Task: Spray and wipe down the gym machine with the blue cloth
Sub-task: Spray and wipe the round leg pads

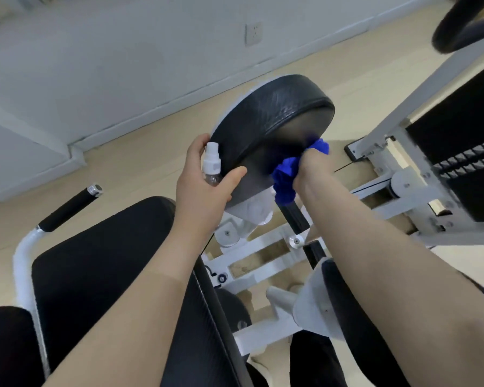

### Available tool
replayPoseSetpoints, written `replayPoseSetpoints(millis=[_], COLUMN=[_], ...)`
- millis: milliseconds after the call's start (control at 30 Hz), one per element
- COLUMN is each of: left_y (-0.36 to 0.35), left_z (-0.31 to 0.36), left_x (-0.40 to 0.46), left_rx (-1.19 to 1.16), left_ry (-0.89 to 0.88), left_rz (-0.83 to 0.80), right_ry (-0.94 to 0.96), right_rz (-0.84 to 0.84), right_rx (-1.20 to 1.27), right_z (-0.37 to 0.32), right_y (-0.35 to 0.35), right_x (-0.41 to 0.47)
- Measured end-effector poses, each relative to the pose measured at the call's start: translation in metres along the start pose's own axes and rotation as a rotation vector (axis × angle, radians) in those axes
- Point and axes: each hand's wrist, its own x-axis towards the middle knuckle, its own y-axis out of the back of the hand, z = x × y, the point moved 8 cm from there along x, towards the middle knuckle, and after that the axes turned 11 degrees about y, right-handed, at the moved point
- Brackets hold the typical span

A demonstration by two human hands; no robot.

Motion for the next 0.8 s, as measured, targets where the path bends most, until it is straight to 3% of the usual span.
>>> replayPoseSetpoints(millis=[233, 333, 467, 600, 800], left_y=[-0.003, -0.012, -0.033, -0.067, -0.088], left_z=[0.005, 0.014, 0.042, 0.085, 0.102], left_x=[0.018, 0.022, 0.015, 0.014, 0.011], left_rx=[-0.061, -0.065, -0.063, 0.035, 0.193], left_ry=[0.128, 0.142, 0.088, -0.034, 0.009], left_rz=[-0.072, -0.019, 0.132, 0.171, 0.235], right_ry=[0.5, 0.626, 0.88, 0.965, 0.889], right_rz=[-0.122, -0.203, -0.433, -0.44, -0.355], right_rx=[-0.144, -0.29, -0.505, -0.482, -0.392], right_z=[-0.101, -0.13, -0.161, -0.158, -0.14], right_y=[0.035, 0.033, 0.018, 0.036, 0.068], right_x=[-0.015, -0.014, -0.034, -0.034, -0.024])
